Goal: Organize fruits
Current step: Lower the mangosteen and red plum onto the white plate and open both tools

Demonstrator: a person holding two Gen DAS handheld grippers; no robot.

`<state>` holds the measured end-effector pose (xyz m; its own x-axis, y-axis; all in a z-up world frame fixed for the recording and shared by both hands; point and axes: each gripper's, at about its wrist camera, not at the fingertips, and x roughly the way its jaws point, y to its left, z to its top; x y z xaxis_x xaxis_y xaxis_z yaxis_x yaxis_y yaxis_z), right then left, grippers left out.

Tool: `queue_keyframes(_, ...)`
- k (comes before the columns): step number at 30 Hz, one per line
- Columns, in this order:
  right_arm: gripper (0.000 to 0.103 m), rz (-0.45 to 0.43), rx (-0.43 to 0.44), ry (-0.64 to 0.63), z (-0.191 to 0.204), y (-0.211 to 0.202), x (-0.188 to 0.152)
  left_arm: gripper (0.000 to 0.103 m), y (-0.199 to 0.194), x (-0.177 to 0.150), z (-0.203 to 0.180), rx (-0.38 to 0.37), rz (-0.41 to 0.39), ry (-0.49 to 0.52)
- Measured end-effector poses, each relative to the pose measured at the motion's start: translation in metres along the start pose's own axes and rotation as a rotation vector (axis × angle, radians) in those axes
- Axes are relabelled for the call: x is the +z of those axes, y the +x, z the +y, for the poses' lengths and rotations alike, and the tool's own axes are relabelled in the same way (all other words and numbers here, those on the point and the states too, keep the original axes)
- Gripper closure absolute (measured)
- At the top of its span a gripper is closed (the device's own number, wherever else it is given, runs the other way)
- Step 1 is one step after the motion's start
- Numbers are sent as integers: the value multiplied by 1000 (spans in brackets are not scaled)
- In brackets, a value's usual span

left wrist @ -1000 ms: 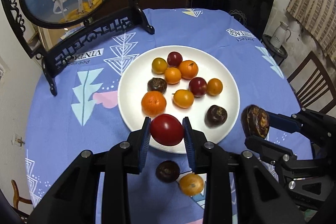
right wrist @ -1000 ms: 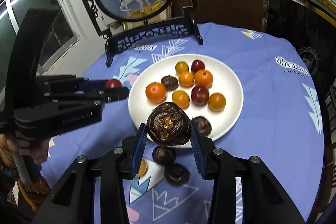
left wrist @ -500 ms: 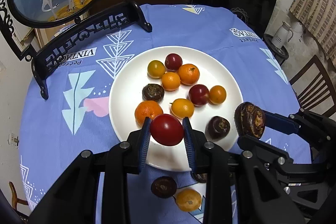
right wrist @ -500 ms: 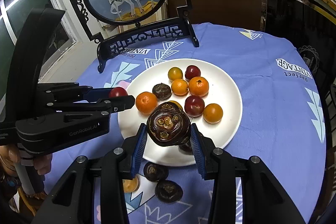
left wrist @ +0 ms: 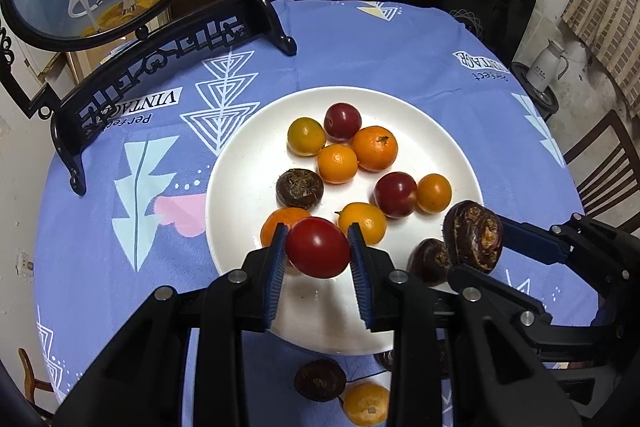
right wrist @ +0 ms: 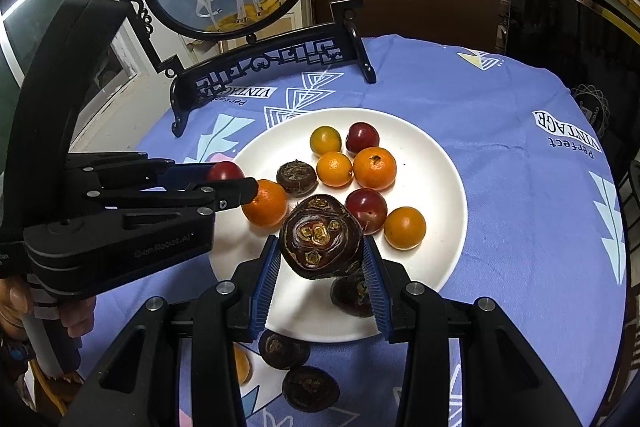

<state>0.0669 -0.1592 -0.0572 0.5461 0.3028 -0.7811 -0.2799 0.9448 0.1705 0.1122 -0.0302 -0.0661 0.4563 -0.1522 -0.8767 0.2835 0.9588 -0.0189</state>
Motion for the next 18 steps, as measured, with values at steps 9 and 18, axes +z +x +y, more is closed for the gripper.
queue_keyframes(9,61,5,2,3,-4,6,3,73,8,2,0,8,11,-3)
queue_keyframes(18,61,8,4,5,-5,9,6,73,13,5,-1,6,18,-4)
